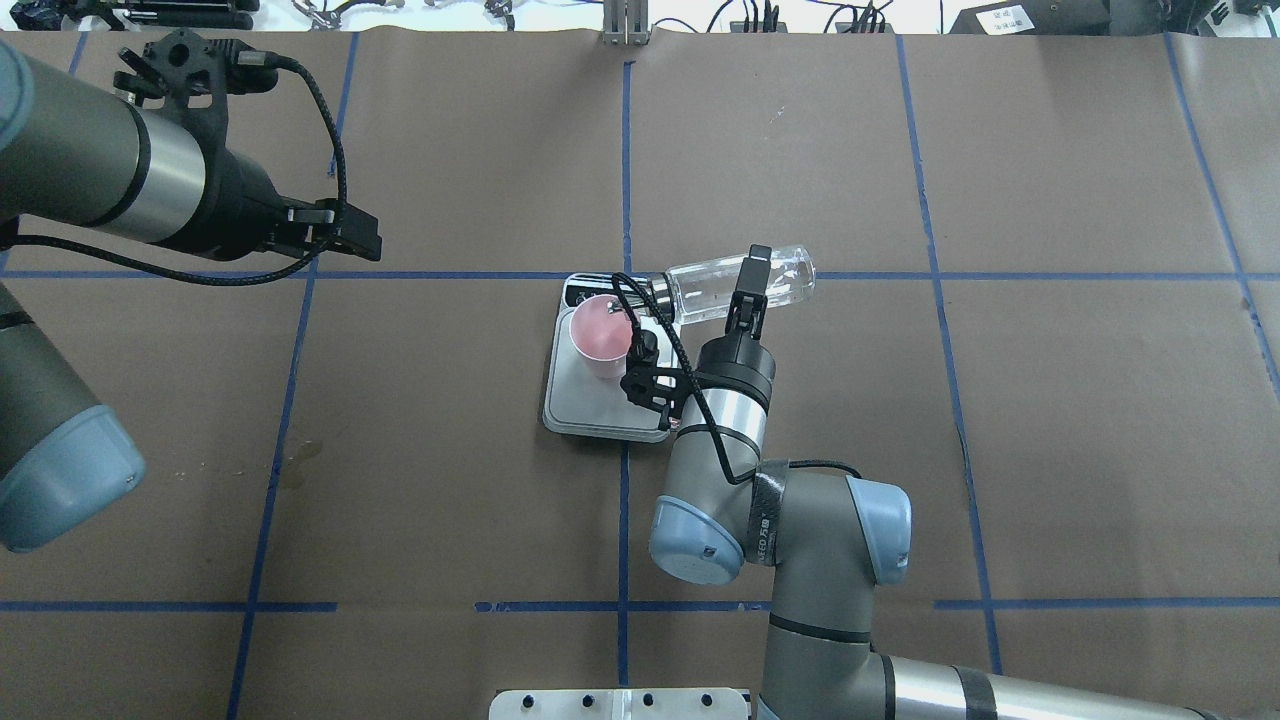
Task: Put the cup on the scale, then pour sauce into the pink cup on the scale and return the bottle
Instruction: 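Tilt the bottle with the right gripper, spout over the pink cup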
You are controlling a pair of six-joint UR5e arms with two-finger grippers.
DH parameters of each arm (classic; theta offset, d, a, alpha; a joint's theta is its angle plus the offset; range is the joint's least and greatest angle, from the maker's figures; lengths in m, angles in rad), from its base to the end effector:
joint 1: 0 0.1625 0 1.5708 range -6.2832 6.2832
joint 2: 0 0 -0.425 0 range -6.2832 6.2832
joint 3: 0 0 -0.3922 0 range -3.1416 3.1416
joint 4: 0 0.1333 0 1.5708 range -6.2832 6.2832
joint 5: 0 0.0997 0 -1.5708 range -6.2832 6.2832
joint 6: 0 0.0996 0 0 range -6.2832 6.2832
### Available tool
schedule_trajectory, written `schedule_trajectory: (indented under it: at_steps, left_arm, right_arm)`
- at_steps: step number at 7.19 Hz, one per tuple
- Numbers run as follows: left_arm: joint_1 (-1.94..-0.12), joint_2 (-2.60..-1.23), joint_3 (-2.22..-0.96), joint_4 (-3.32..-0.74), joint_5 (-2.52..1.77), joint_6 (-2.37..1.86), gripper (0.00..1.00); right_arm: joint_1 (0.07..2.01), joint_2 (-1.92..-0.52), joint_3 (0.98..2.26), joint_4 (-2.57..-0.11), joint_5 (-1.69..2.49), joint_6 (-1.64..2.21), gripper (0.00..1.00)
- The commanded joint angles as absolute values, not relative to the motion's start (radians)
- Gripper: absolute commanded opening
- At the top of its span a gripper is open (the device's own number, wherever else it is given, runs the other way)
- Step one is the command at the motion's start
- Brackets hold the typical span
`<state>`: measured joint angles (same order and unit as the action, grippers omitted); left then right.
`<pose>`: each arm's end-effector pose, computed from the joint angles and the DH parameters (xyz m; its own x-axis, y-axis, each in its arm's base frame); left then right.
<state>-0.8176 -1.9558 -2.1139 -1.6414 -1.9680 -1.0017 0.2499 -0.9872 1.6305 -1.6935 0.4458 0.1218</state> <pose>0.2906 -0.4485 0.2083 0.5546 0.1350 -0.8211 0.1797 0.9440 0.2767 -0.5803 -0.3784 0.2696 0.6396 -0.2785 -0.7165 0.7686 0.2502 0.5888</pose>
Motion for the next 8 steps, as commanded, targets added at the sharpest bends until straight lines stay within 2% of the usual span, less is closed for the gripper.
schedule_trajectory:
  at_steps: [1, 8]
  left_arm:
    - [-0.818, -1.956, -2.114, -1.641, -1.968, -1.002, 0.79]
    - [-0.816, -1.957, -2.112, -1.641, -1.968, -1.003, 0.8]
  right_arm:
    - [0.252, -0.988, 1.628, -1.694, 0.413, 0.043, 0.0]
    - [0.265, -0.994, 1.654, -1.692, 0.339, -0.097, 0.0]
